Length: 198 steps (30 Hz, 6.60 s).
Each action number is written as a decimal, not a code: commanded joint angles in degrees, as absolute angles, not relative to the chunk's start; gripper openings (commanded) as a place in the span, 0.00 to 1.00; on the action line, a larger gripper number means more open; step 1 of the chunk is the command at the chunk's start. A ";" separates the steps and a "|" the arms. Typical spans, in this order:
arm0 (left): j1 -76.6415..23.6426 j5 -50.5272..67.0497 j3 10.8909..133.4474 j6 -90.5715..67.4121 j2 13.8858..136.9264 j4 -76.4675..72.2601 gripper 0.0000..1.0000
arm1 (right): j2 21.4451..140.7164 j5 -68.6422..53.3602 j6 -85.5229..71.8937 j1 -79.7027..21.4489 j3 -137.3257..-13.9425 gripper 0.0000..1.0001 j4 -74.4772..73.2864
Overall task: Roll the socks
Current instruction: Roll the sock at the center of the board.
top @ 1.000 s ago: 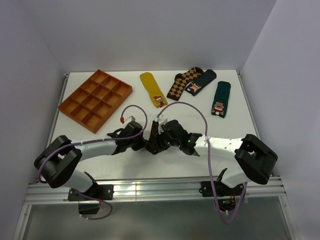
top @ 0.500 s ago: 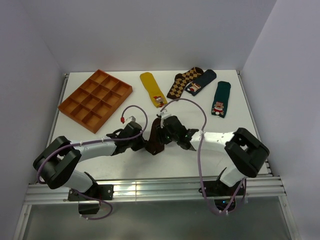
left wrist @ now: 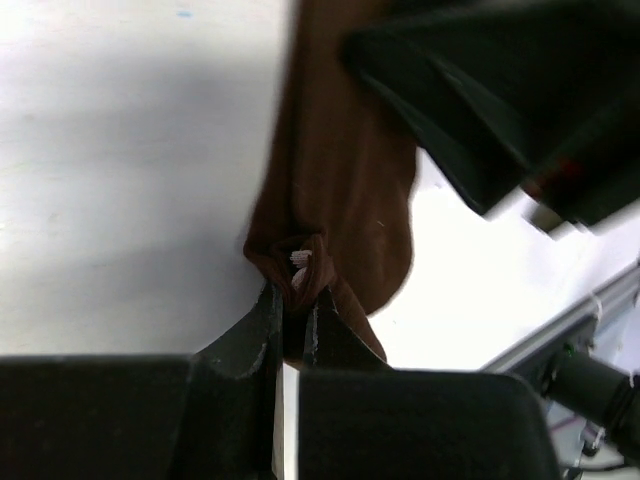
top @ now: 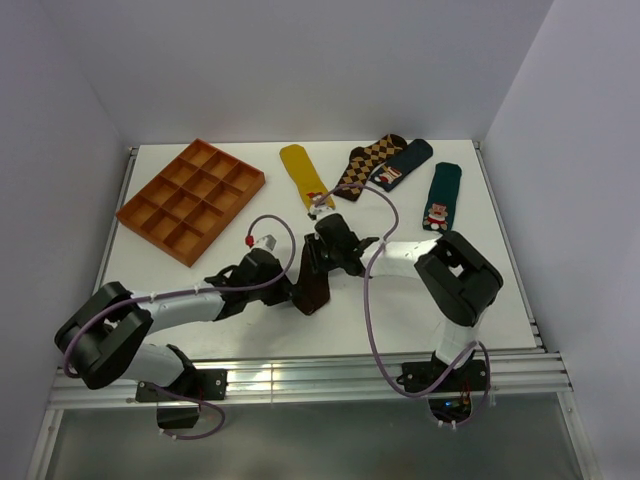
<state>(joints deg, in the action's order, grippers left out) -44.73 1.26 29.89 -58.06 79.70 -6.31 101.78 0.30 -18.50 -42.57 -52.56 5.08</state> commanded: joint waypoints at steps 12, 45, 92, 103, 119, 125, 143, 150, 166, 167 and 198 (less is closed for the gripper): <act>-45.09 7.48 29.62 -52.73 82.00 -5.46 0.00 | 105.56 1.84 -18.28 -41.66 -56.51 0.44 0.62; -45.09 -2.99 35.60 -61.61 85.43 13.27 0.00 | 77.51 6.58 -9.06 -60.19 -31.99 0.56 15.64; -37.97 -5.80 24.96 -65.13 63.28 6.16 0.70 | 90.79 -16.16 -7.56 -55.11 -46.93 0.00 -1.32; -34.63 1.49 37.86 -51.51 81.73 2.29 0.58 | 94.30 -22.05 -4.04 -53.00 -49.48 0.00 -4.21; -34.63 2.82 39.90 -48.60 92.99 -3.07 0.24 | 96.23 -28.29 -3.16 -50.10 -52.20 0.00 -7.11; -34.63 1.06 38.76 -46.15 92.99 -4.57 0.16 | 100.89 -35.06 -3.25 -46.06 -56.16 0.00 -11.42; -34.54 -4.39 36.82 -44.82 81.67 -4.93 0.52 | 110.48 -43.24 -9.57 -38.85 -58.80 0.00 -11.08; -34.54 -13.97 34.90 -58.06 68.22 7.73 0.73 | 109.60 -41.40 -17.74 -38.58 -57.31 0.00 -5.30; -34.63 -4.31 18.02 -70.75 59.32 -1.47 0.72 | 109.77 -34.37 -47.72 -45.00 -49.30 0.01 20.65; -34.63 -4.13 17.84 -70.58 60.20 -1.93 0.72 | 110.30 -34.63 -47.81 -45.52 -49.74 0.01 20.57; -36.65 -8.43 24.25 -68.82 70.05 6.49 0.00 | 93.62 -15.49 -27.86 -49.66 -49.40 0.37 7.30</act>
